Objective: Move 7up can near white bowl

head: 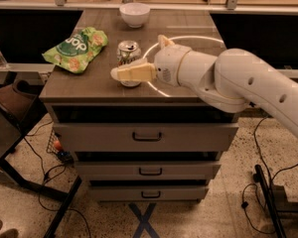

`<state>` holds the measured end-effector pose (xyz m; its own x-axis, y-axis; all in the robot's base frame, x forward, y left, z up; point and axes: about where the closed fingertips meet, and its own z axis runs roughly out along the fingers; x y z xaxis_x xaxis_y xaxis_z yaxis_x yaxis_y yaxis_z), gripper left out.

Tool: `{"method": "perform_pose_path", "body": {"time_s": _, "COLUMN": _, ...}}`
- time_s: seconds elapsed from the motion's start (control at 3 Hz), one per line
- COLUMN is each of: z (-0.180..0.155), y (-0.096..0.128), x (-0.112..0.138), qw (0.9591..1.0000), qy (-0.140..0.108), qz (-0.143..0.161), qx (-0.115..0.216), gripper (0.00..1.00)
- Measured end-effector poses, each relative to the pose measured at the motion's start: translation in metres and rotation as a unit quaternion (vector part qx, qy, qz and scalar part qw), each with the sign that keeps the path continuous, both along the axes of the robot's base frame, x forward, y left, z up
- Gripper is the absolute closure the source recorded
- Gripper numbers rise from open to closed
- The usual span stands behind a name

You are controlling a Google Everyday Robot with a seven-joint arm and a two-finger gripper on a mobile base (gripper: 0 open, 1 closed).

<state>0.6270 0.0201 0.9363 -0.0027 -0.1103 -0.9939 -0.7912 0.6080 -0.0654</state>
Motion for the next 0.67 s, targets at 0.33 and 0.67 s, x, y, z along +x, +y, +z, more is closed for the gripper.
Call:
{"method": "perform_pose_path", "body": {"time_s": 0.33, "z": -0.002, "y": 0.017, "x": 0.011, "qw": 0.9997, "qy": -0.017, "qz": 0.012, "qx": 0.016, "gripper": 0.0}}
{"method": "perform_pose_path", "body": {"time_s": 0.67, "z": -0.007, "y": 0.032, "x": 0.024, "qw": 0.9992, "qy": -0.021, "qz": 0.025, "qx": 0.023, "gripper": 0.17}}
